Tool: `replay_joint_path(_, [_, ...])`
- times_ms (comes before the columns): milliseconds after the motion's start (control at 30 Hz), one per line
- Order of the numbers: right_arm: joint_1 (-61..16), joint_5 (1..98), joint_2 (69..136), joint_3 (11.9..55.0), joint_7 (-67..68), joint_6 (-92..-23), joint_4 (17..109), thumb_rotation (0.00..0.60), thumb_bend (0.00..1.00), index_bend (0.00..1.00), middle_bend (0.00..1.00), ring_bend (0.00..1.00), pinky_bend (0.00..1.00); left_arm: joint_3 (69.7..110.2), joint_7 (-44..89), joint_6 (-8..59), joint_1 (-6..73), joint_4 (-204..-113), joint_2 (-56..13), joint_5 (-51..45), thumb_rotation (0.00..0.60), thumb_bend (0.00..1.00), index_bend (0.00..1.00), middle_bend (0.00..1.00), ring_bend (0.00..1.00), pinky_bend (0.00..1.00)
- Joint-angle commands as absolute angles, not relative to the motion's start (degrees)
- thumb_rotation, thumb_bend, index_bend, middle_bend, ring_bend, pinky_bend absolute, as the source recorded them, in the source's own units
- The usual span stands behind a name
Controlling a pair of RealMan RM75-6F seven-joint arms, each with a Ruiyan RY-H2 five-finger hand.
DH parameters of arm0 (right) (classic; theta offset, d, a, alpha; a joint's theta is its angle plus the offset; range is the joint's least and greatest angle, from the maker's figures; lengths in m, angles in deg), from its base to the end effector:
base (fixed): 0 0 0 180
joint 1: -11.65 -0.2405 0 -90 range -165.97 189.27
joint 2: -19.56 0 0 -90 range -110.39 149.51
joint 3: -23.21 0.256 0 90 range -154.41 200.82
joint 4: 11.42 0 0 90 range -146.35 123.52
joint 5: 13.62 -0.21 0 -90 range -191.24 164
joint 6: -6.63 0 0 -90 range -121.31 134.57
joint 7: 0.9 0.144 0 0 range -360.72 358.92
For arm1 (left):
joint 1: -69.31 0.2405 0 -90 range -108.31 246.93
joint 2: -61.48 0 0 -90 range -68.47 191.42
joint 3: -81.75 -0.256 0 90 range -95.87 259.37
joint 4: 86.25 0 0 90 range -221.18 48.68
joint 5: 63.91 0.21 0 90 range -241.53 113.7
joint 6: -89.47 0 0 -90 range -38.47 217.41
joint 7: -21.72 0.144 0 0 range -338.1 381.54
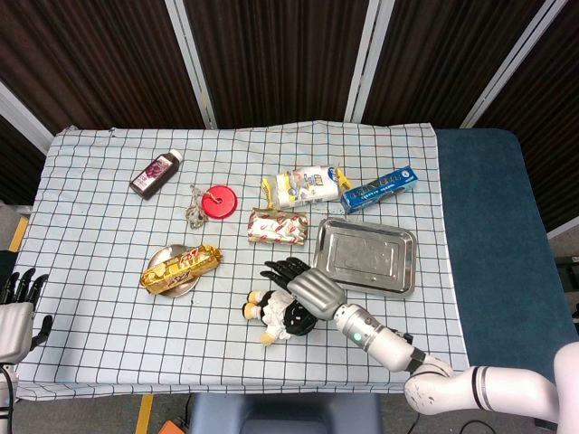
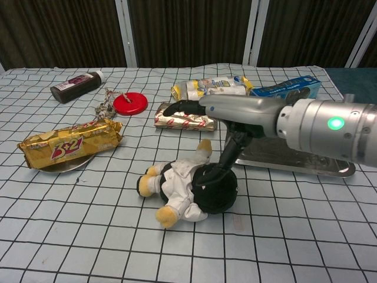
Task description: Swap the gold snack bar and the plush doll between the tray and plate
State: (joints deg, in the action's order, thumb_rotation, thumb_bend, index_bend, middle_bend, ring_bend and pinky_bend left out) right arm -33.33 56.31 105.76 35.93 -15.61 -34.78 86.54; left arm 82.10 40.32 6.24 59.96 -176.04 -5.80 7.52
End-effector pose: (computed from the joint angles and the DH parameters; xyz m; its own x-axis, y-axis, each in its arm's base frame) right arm -0.0747 -0.2975 -0.0346 0.3985 -0.4648 0.7907 -0.8077 -0.5863 0.0625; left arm -0.3391 0.1946 0.1488 0.6375 0.0995 0.7640 0.7497 0.1483 -0.6449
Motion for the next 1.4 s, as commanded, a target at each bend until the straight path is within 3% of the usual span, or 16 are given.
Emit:
replay_joint_path(33, [-35.67,52.36,108.17,35.61,-17.91,-32.90,84.27,0.600,0.06,0.00,0.00,0.00,0.15,82.57,39.75,6.82,60.10,-175.90,-5.62,7.09,0.600,0.44,0.13,0.07,0.01,0.18])
replay_joint_path(433, [-41.97,36.03,110.12,29.79,-28.61,-32.76,82.09,0.600,0.06,0.00,0.00,0.00,0.15,84.25,38.48,8.34,60.72,-176.23,-4.91,5.62,0.600,0.44,0.14,0.07,0.01,0.18])
replay_joint_path(533, [-42.41,35.15,111.35,29.21,-29.29,-34.61,81.16,0.600,0.06,0.03,0.04,0.07,0.15,84.45,38.49,8.60,60.82,-176.41,-4.81,5.57,0.600,0.44,0.14,0.07,0.01,0.18])
replay_joint_path(633, [-41.88,36.96,112.76,29.05,-28.60,-37.01,79.76,0.600,0.08,0.14,0.17,0.22,0.21,84.63,38.27,8.69,60.97,-176.55,-4.71,5.67,0.600,0.44,0.14,0.07,0.01,0.18])
replay_joint_path(800, [-39.85,42.83,115.54,28.59,-26.98,-42.49,76.19,0.600,0.25,0.51,0.46,0.57,0.46,84.85,38.10,8.98,61.12,-176.79,-4.55,5.86,0.600,0.44,0.14,0.07,0.01,0.18])
replay_joint_path(900, [-38.66,45.66,116.41,28.42,-25.85,-45.09,74.72,0.600,0.37,0.70,0.59,0.71,0.59,84.98,38.15,9.19,61.12,-176.86,-4.52,5.91,0.600,0.44,0.14,0.08,0.01,0.18])
replay_joint_path(967, [-37.72,47.59,116.48,28.36,-24.79,-46.78,74.09,0.600,0.41,0.77,0.64,0.76,0.64,85.02,38.19,9.33,61.14,-176.95,-4.50,5.98,0.600,0.44,0.14,0.08,0.01,0.18])
replay_joint_path(1133, [-34.94,51.55,113.15,28.37,-23.21,-51.57,76.75,0.600,0.43,0.81,0.66,0.78,0.66,85.08,38.40,9.69,61.16,-177.03,-4.55,6.16,0.600,0.44,0.14,0.08,0.01,0.18])
replay_joint_path(1400, [-27.18,54.22,101.40,28.35,-22.66,-62.51,85.19,0.600,0.43,0.81,0.66,0.78,0.66,84.89,38.94,9.55,61.35,-177.47,-4.72,7.16,0.600,0.44,0.14,0.08,0.01,0.18])
